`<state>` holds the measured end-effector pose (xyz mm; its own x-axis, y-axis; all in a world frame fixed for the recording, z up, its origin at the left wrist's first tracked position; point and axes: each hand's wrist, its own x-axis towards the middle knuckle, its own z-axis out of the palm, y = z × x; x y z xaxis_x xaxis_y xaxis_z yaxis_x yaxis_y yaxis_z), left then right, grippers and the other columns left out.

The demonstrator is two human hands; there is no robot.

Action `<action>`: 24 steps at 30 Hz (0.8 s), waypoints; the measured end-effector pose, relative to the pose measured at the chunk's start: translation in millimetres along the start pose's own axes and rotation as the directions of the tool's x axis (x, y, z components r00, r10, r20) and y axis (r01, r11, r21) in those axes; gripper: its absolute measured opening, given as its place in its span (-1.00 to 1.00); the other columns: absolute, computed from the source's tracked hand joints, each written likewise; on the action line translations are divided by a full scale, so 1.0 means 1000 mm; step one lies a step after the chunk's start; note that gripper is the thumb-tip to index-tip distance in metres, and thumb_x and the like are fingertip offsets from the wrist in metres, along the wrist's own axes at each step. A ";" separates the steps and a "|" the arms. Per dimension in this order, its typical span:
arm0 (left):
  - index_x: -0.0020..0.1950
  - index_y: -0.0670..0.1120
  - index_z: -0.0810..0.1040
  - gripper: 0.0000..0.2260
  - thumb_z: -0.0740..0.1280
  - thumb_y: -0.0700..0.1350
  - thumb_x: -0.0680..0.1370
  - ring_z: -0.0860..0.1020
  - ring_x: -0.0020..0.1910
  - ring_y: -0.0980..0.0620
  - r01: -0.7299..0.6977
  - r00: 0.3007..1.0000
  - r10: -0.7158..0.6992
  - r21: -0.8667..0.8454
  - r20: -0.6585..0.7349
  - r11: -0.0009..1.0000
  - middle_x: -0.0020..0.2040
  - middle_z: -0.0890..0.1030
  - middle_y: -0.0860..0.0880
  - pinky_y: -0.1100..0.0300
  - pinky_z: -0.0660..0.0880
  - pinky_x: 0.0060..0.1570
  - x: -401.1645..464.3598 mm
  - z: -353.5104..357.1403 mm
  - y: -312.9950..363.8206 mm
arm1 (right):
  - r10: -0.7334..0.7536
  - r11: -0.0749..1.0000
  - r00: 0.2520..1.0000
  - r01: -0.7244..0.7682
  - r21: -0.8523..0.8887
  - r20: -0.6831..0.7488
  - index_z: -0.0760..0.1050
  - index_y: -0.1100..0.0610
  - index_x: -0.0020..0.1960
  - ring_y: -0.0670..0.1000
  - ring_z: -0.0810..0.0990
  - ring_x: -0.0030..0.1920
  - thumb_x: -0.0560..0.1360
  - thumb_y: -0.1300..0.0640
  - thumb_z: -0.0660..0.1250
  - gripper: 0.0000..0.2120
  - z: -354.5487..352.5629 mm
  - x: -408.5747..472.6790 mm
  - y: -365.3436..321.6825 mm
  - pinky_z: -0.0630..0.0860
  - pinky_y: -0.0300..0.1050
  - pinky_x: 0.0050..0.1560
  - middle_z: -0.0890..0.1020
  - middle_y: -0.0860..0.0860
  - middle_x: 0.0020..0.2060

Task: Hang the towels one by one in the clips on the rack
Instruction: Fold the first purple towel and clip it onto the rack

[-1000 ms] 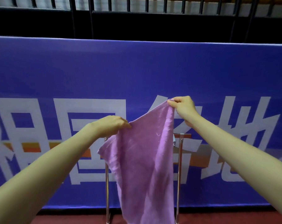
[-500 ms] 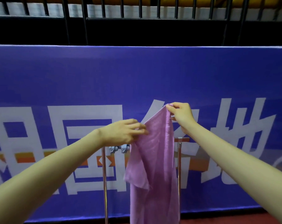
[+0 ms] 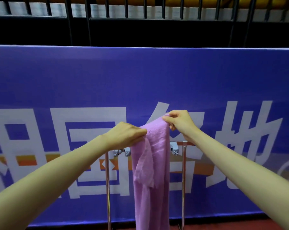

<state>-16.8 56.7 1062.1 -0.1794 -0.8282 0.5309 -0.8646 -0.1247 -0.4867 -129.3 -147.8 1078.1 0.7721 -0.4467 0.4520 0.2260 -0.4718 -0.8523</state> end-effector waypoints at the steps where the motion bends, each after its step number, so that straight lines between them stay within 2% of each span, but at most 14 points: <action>1: -0.22 -0.09 0.43 -0.75 0.11 0.02 0.53 0.38 -0.55 -0.06 0.057 0.998 -0.058 -0.012 -0.036 0.998 -0.46 0.46 0.02 0.20 0.22 -0.62 0.000 -0.003 0.001 | -0.005 0.999 1.000 0.005 0.038 0.001 0.54 0.25 -0.16 -0.11 0.39 -0.54 0.47 0.31 0.37 -0.96 0.001 -0.002 -0.002 0.38 -0.25 -0.47 0.51 -0.04 -0.52; 4: -0.27 -0.09 0.39 -0.71 0.14 0.10 0.51 0.30 -0.54 -0.05 0.265 0.952 -0.280 -0.126 -0.126 0.956 -0.51 0.39 0.03 0.23 0.14 -0.50 0.005 -0.014 0.001 | -0.046 0.994 0.997 0.039 0.104 0.059 0.42 0.19 -0.14 -0.10 0.44 -0.54 0.50 0.36 0.31 -0.88 0.000 -0.008 -0.008 0.42 -0.25 -0.47 0.51 0.05 -0.46; 6: -0.33 -0.05 0.32 -0.68 0.19 0.13 0.51 0.22 -0.52 0.03 0.398 0.893 -0.435 -0.248 -0.117 0.883 -0.52 0.31 0.05 0.21 0.14 -0.49 0.008 -0.021 -0.001 | -0.070 0.995 0.990 0.061 0.074 0.125 0.47 0.18 -0.20 -0.10 0.47 -0.50 0.50 0.43 0.21 -0.79 0.000 -0.011 -0.010 0.46 -0.24 -0.42 0.53 0.07 -0.39; 9: -0.37 -0.08 0.29 -0.62 0.27 0.09 0.53 0.21 -0.48 0.03 0.514 0.815 -0.574 -0.359 -0.080 0.779 -0.52 0.29 0.02 0.17 0.18 -0.45 0.012 -0.028 -0.006 | -0.057 0.998 0.976 0.053 0.023 0.212 0.56 0.20 -0.21 -0.08 0.52 -0.41 0.49 0.46 0.15 -0.71 0.002 -0.016 -0.010 0.53 -0.22 -0.29 0.57 0.16 -0.28; 12: -0.42 -0.11 0.27 -0.58 0.31 0.03 0.54 0.19 -0.47 0.03 0.572 0.773 -0.633 -0.381 -0.047 0.727 -0.52 0.26 0.00 0.15 0.17 -0.44 0.015 -0.035 -0.008 | -0.059 0.998 0.962 0.054 0.027 0.267 0.58 0.23 -0.11 -0.07 0.58 -0.33 0.48 0.41 0.26 -0.84 0.004 -0.023 -0.010 0.57 -0.23 -0.19 0.59 0.15 -0.25; 14: -0.43 -0.11 0.25 -0.59 0.32 0.00 0.53 0.18 -0.46 0.02 0.596 0.760 -0.649 -0.367 -0.030 0.714 -0.53 0.24 -0.01 0.15 0.17 -0.43 0.016 -0.040 -0.010 | -0.056 0.998 0.951 0.061 -0.008 0.305 0.57 0.16 -0.04 -0.05 0.61 -0.20 0.45 0.31 0.40 -0.88 0.007 -0.030 -0.009 0.58 -0.17 -0.06 0.61 0.09 -0.18; 17: -0.42 -0.16 0.27 -0.61 0.32 -0.02 0.50 0.17 -0.42 -0.02 0.617 0.744 -0.668 -0.370 -0.016 0.695 -0.51 0.23 -0.04 0.13 0.19 -0.41 0.018 -0.045 -0.012 | -0.060 0.962 0.935 0.148 -0.230 0.349 0.50 0.08 0.12 -0.08 0.59 -0.05 0.33 0.07 0.55 -0.58 0.015 -0.041 -0.008 0.57 -0.16 0.05 0.58 -0.01 0.00; 20: -0.42 -0.18 0.28 -0.62 0.33 -0.05 0.50 0.17 -0.42 -0.02 0.640 0.727 -0.687 -0.361 -0.001 0.678 -0.50 0.24 -0.04 0.13 0.18 -0.41 0.022 -0.051 -0.016 | -0.086 0.897 0.910 0.248 -0.366 0.406 0.43 -0.01 0.18 -0.15 0.52 0.07 0.28 -0.09 0.55 -0.45 0.024 -0.050 -0.008 0.50 -0.22 0.07 0.49 -0.09 0.09; 24: -0.48 -0.09 0.25 -0.60 0.33 -0.05 0.48 0.22 -0.45 -0.04 0.675 0.712 -0.702 -0.304 0.031 0.672 -0.53 0.28 -0.02 0.17 0.19 -0.45 0.024 -0.056 -0.017 | -0.083 0.926 0.918 0.215 -0.310 0.387 0.45 -0.04 0.11 -0.17 0.51 0.04 0.34 -0.15 0.49 -0.56 0.033 -0.058 -0.009 0.44 -0.33 -0.07 0.52 -0.13 0.06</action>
<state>-32.8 69.4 1122.2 0.4935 -0.5188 0.6981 -0.8447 -0.4771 0.2426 -156.2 -92.5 1050.9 0.9201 -0.0763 0.3841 0.1912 -0.7686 -0.6105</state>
